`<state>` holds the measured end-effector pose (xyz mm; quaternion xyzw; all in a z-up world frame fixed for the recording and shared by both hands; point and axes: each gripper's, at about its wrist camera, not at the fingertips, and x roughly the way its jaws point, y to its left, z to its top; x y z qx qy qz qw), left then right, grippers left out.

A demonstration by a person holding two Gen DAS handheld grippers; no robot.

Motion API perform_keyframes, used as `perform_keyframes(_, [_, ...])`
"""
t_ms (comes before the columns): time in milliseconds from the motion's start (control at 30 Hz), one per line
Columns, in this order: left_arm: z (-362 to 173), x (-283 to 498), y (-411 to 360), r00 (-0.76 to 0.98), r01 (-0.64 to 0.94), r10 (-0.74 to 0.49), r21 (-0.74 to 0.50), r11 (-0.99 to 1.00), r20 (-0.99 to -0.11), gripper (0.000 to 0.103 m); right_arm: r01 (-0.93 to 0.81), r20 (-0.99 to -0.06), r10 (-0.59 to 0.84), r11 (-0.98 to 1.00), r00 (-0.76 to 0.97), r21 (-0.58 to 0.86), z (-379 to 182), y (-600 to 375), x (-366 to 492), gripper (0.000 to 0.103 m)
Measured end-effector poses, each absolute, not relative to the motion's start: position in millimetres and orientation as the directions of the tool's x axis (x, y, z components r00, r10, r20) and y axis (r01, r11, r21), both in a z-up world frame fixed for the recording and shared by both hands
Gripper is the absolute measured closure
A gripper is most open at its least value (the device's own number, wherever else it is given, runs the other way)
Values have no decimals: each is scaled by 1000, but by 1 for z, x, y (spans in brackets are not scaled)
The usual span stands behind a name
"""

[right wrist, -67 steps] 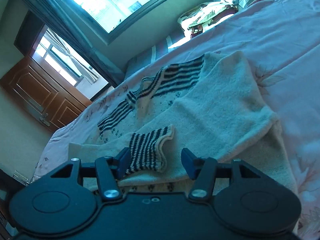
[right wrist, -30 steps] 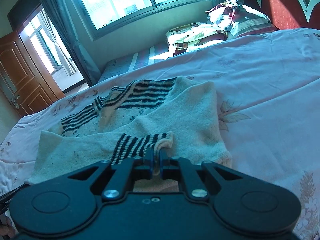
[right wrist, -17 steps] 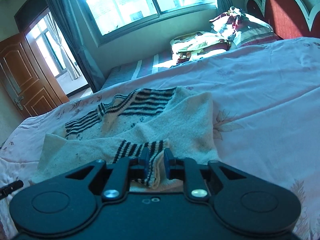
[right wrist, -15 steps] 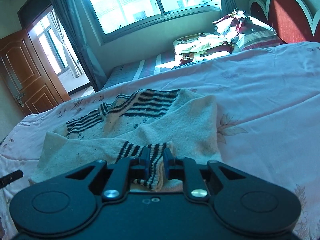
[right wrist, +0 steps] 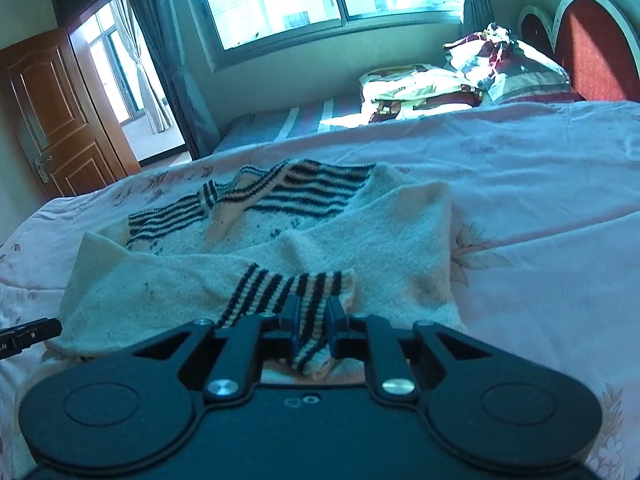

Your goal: Fold small clothes

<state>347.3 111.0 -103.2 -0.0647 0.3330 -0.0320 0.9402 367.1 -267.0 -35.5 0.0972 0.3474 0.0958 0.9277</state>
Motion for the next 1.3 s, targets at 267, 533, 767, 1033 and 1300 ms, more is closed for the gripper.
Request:
perform_keyframes(267, [-71, 386, 111, 836, 62, -125, -134, 989, -535, 65, -93, -607, 232, 963, 760, 252, -32, -278, 383, 85])
perform_keyframes(533, [-104, 467, 94, 762, 20, -25, -14, 1000, -647, 65, -100, -641, 223, 970, 734, 223, -52, -268, 407, 88])
perform_keyframes(767, [-95, 457, 111, 788, 2, -40, -63, 998, -615, 65, -120, -581, 261, 955, 771, 270, -35, -275, 397, 85])
perform_keyframes(1033, [-87, 439, 111, 807, -3, -45, -80, 997, -589, 64, -149, -622, 257, 964, 739, 221, -42, -261, 398, 81])
perform_keyframes(1300, [-115, 358, 101, 802, 2, -11, -17, 1000, -598, 64, -213, -649, 259, 965, 716, 150, -52, -248, 370, 80])
